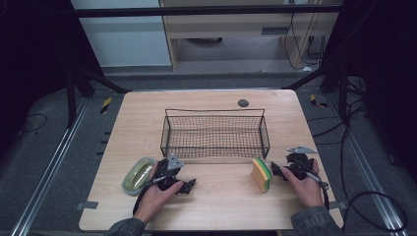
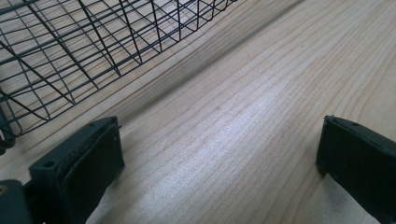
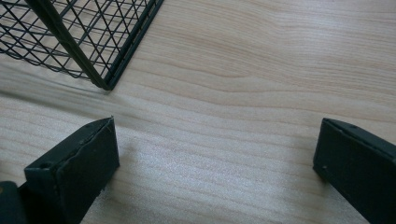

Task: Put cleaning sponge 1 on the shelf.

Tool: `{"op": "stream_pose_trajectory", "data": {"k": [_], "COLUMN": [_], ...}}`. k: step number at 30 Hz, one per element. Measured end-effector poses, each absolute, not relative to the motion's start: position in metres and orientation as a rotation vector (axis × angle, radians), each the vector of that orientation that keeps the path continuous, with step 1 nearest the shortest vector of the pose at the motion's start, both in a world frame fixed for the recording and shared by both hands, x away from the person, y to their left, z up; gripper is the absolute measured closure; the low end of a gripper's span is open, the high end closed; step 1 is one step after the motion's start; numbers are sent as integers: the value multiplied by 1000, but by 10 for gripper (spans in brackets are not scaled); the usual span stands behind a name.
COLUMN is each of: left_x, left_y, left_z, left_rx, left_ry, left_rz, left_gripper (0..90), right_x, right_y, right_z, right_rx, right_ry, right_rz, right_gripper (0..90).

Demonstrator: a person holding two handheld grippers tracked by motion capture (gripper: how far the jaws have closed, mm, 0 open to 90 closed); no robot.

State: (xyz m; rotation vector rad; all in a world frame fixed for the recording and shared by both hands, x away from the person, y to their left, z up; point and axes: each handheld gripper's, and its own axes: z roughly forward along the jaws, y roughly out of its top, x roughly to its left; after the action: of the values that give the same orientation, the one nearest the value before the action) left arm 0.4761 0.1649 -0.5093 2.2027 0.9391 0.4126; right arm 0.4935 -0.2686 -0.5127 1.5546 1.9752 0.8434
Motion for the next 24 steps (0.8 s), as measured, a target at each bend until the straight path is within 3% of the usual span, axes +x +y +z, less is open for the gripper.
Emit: {"op": "stream_pose_trajectory", "data": {"k": [6, 13, 18, 24], "left_x": [469, 465, 473, 488], "left_y": [164, 174, 201, 236], "left_z": [-502, -469, -426, -406], "left_rx": [2173, 2228, 2314, 2328], "left_ry": [888, 901, 990, 1086], "left_rz": [351, 393, 460, 478], "left_gripper": [44, 60, 62, 64], "right_x": [495, 494, 494, 493], "right_y": [-267, -266, -267, -269], "right_z": [-512, -512, -512, -512], "right_rx": [1560, 1575, 1564, 1549], "right_ry": [1976, 1968, 1983, 1996], "right_rz": [835, 828, 828, 833], "right_gripper": [4, 5, 5, 5]}}
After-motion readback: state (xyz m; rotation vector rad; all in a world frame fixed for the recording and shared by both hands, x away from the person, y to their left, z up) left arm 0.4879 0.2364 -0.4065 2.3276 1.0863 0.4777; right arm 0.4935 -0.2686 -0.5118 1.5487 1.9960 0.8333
